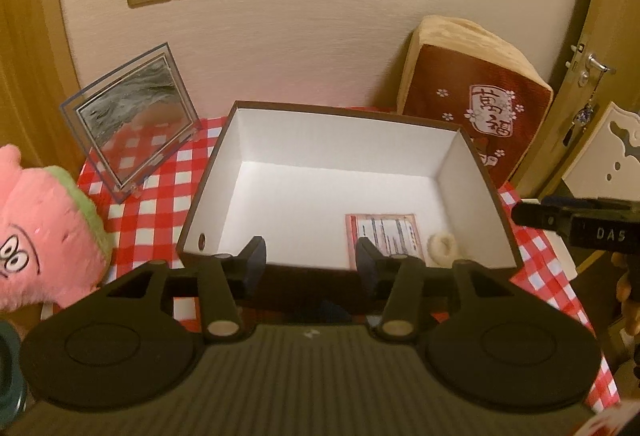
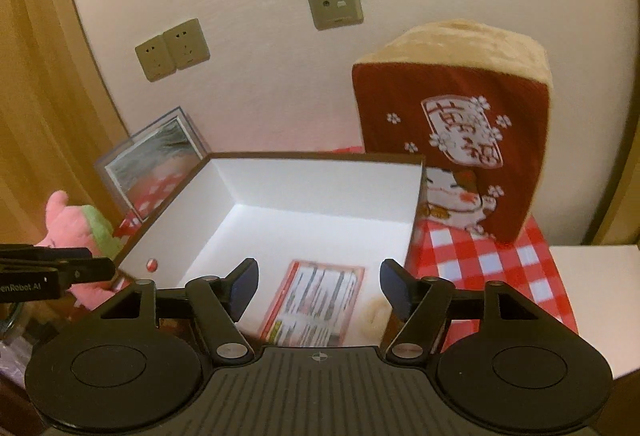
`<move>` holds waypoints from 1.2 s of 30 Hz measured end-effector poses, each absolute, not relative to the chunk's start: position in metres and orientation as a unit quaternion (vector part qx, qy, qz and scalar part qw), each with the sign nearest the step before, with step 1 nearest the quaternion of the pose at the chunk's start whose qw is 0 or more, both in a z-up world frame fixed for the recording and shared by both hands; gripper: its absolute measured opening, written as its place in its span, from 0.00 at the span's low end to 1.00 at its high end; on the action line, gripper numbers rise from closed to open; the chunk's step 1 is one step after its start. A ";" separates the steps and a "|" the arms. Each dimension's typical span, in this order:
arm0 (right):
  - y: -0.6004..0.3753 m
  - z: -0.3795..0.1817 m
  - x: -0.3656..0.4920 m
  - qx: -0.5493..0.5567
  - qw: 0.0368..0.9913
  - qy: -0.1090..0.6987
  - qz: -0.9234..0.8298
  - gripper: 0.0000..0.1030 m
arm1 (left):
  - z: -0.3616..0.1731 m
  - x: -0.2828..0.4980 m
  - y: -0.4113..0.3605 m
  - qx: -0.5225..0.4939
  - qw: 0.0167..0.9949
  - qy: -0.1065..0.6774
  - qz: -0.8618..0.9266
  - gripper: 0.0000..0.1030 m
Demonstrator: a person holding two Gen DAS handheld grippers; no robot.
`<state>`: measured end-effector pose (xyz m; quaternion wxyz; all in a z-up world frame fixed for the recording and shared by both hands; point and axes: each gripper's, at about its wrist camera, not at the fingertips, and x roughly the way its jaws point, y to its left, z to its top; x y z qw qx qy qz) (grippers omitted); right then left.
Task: Organize soft objects
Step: 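Open both grippers to release the items into the box, then grasp the yellow sponge with the right gripper while the left gripper grasps the striped sock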
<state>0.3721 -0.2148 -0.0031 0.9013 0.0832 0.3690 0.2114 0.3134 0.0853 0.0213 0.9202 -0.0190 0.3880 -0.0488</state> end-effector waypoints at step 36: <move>-0.220 -0.044 0.214 0.026 0.879 0.441 0.177 0.77 | -0.022 0.155 0.107 -0.012 0.904 0.426 -0.037 0.58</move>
